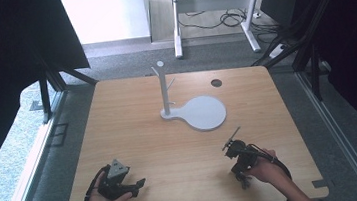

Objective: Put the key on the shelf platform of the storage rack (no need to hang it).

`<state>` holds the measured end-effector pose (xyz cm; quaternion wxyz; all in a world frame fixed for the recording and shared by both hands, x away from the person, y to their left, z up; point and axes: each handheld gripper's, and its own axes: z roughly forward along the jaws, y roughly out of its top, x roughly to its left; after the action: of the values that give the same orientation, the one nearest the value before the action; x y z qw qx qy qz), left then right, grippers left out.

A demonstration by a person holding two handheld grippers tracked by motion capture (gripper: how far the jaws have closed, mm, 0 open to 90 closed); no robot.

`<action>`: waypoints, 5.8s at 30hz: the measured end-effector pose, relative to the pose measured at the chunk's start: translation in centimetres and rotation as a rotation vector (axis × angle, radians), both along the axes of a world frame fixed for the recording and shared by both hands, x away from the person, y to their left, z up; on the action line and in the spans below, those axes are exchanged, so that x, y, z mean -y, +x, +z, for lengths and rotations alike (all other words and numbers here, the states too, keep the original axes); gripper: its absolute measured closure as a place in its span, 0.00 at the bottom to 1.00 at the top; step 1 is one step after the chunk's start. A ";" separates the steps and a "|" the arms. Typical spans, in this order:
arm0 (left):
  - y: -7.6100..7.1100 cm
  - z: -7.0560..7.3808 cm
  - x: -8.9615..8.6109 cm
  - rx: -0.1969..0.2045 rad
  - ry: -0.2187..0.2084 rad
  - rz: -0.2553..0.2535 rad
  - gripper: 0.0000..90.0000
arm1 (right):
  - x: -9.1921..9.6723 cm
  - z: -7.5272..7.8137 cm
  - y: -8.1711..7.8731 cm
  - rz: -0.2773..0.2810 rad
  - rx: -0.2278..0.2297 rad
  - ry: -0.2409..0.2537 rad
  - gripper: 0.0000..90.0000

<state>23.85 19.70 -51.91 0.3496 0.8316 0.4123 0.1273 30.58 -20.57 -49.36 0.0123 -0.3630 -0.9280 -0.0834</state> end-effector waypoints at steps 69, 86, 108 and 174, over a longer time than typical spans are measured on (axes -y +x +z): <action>0.0 0.2 -0.2 0.003 -0.002 0.004 0.29 | -0.1 8.8 6.7 -0.027 0.096 0.076 1.00; 0.0 0.1 0.0 -0.003 -0.002 0.002 0.29 | -1.5 9.7 8.5 -0.022 0.124 0.079 1.00; 0.0 0.2 -0.1 -0.006 0.001 -0.002 0.29 | -2.8 10.5 10.5 -0.027 0.127 0.085 1.00; 0.2 0.0 0.0 -0.011 -0.001 -0.012 0.29 | -3.8 7.6 18.7 -0.172 0.128 0.118 1.00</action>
<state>24.00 19.75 -51.94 0.3484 0.8346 0.4093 0.1208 49.31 -16.74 -41.79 -0.0328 -0.4340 -0.8858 -0.1613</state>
